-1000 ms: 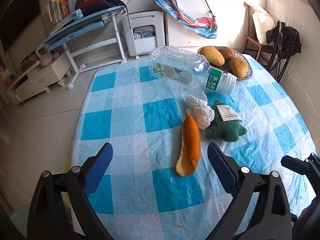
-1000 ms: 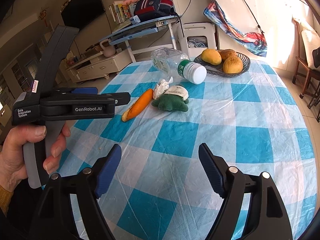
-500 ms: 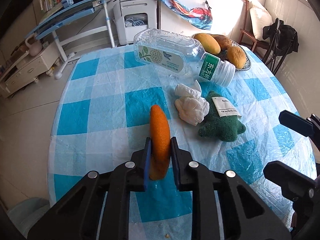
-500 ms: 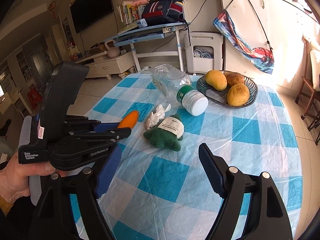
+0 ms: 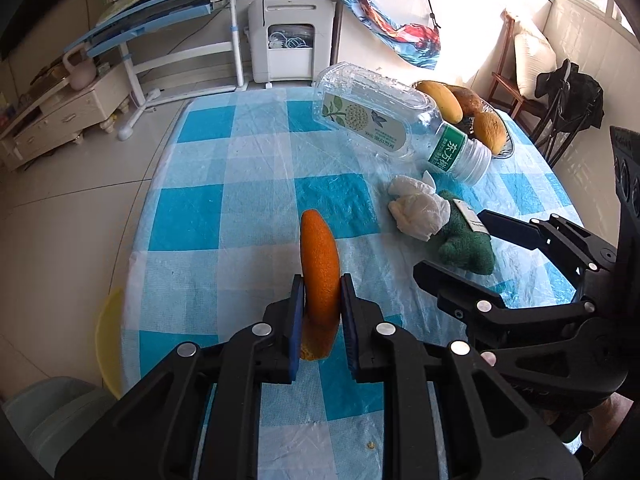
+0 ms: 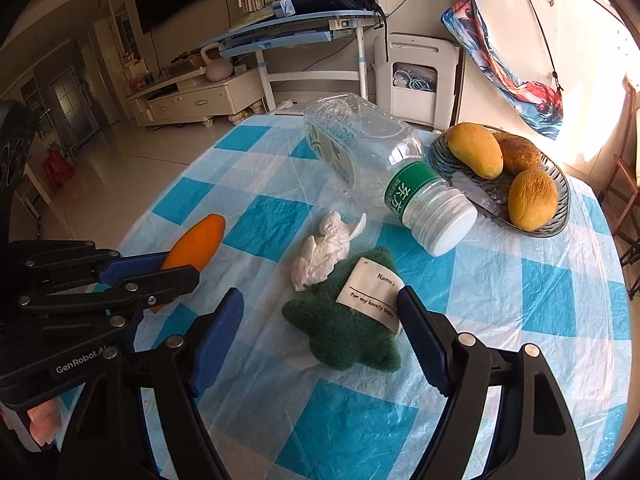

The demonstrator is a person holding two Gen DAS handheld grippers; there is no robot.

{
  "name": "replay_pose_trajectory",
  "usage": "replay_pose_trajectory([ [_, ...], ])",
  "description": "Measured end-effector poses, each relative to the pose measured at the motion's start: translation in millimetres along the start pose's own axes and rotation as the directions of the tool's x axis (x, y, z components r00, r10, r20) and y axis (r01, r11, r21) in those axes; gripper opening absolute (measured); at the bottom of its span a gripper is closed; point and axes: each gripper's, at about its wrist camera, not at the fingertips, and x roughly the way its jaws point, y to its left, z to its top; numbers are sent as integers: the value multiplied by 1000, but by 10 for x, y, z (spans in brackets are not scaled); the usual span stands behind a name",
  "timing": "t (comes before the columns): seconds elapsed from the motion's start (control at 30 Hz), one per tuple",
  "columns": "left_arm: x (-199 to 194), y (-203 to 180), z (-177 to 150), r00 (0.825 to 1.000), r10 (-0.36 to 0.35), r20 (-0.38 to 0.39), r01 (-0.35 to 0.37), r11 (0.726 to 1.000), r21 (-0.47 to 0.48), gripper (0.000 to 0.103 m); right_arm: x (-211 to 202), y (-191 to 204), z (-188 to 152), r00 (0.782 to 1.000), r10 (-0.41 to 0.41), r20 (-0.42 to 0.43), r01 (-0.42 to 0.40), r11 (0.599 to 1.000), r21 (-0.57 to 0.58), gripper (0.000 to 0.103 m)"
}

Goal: Collect trash
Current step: 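Grasp the orange peel with the left gripper while the right gripper grasps the green plush toy, then carry the peel with the left gripper and the plush toy with the right gripper to the basin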

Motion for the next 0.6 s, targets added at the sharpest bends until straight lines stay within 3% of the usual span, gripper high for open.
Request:
replay_pose_trajectory([
  [0.07,-14,3,-7,1000,-3,1,3,1000,2,18,58,-40,-32,1000,-1,-23,1,1000,19,70],
  [0.1,-20,2,-11,1000,-5,2,5,1000,3,18,45,-66,-36,1000,2,-23,-1,1000,31,61],
  [0.2,-43,-16,-23,1000,-10,6,9,1000,9,18,-23,-118,-64,1000,14,-12,-13,999,45,47],
  [0.6,-150,-44,-116,998,-59,18,59,998,10,17,-652,-134,-597,995,55,79,-64,992,109,44],
])
